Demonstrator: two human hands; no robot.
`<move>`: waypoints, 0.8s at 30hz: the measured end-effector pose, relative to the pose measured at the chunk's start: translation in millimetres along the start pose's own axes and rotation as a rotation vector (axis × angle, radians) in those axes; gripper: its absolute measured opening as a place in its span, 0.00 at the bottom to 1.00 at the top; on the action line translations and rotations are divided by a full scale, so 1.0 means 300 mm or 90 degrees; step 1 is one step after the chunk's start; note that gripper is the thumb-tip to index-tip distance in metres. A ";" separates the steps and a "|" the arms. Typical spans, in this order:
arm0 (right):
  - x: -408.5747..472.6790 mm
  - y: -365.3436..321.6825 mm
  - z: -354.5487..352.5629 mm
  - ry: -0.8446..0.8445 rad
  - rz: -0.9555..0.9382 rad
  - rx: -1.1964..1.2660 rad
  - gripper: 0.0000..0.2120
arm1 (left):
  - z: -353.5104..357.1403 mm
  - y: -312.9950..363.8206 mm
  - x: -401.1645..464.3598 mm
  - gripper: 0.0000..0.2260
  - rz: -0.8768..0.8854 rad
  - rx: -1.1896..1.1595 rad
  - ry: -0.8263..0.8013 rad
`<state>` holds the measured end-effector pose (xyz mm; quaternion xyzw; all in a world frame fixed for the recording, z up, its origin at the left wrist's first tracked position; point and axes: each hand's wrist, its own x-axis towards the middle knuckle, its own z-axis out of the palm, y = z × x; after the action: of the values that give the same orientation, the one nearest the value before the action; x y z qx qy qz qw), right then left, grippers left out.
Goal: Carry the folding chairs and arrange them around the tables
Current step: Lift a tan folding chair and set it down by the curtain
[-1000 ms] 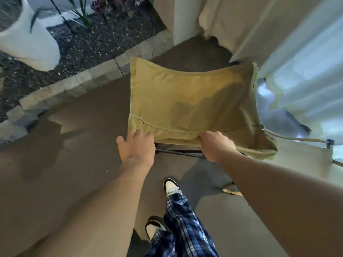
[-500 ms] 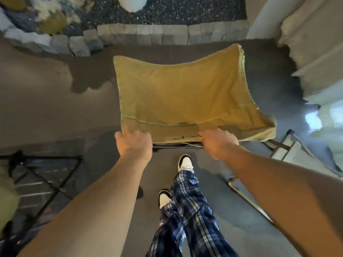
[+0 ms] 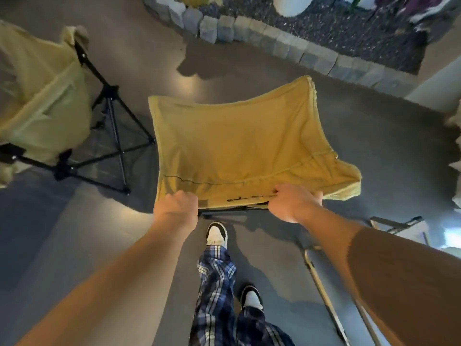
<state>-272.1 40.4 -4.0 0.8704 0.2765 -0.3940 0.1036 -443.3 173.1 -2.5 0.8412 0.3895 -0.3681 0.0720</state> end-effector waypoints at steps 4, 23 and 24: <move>-0.105 0.063 0.080 0.151 0.097 -0.060 0.17 | 0.216 -0.101 -0.219 0.13 -0.060 -0.059 -0.061; -0.621 -0.738 0.755 0.003 -0.097 0.030 0.21 | 1.215 -0.860 -1.018 0.08 -0.367 -0.327 -0.199; -0.661 -0.801 0.803 -0.004 -0.115 0.014 0.20 | 1.267 -0.906 -1.067 0.07 -0.384 -0.338 -0.197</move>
<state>-665.2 63.6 -8.7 0.8417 0.3493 -0.4075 0.0588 -986.2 11.7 -14.5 0.5770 0.6838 -0.3814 0.2327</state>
